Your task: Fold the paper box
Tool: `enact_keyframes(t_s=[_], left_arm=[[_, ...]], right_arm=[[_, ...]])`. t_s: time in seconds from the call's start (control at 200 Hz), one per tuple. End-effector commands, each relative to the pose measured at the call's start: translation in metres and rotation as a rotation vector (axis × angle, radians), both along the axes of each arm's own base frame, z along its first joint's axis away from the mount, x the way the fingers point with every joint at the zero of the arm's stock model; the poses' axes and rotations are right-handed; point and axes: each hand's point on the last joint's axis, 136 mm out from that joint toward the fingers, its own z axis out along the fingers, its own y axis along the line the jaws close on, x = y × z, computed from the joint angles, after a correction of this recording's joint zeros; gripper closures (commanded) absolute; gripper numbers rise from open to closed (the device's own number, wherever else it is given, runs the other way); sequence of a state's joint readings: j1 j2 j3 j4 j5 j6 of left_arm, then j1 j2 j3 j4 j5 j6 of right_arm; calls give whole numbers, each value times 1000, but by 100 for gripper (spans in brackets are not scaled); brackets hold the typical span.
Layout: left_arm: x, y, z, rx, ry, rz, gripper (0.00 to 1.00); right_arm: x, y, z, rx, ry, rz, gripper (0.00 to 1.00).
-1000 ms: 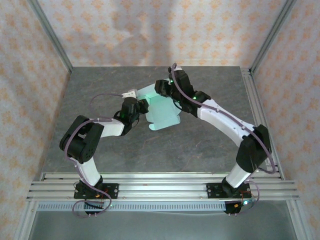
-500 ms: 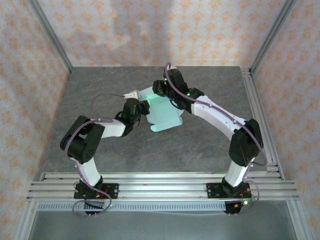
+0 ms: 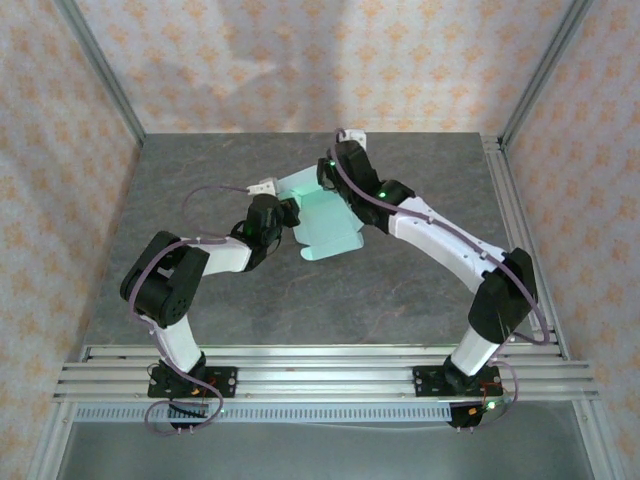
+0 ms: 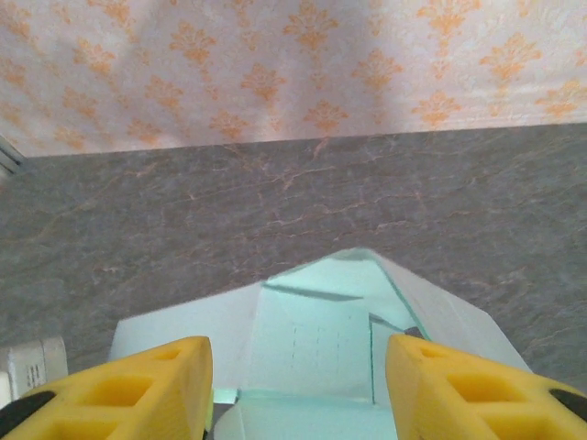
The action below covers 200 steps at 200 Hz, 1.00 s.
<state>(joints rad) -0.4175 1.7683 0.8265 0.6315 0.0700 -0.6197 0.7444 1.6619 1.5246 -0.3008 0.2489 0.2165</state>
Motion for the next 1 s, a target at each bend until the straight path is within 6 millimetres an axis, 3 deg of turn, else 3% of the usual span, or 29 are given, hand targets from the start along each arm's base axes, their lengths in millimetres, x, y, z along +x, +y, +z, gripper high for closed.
enact_keyframes(t_s=[0.0,0.2,0.335,0.475,0.591,0.686,0.996], left_arm=[[6,-3,7,-5,-12,3,100],[4,-7,9,-6,1,-38,100],[3,-15,14,-28,-4,-105,100],[-3,-26,24,-20,-16,-193,100],[-9,-33,33,-1,-38,-258,100],[-13,-35,41,-5,-51,-285,100],[-18,-35,50,-29,-31,-285,100]], right_arm=[[-9,11,22,-121,-86,-5,46],[-20,7,47,-109,-146,134,41],[-24,-26,62,-50,-158,187,39],[-15,-72,38,57,3,232,38],[-7,-95,19,156,103,280,42],[-2,-99,5,202,168,343,47],[-14,-73,-14,205,235,558,58]])
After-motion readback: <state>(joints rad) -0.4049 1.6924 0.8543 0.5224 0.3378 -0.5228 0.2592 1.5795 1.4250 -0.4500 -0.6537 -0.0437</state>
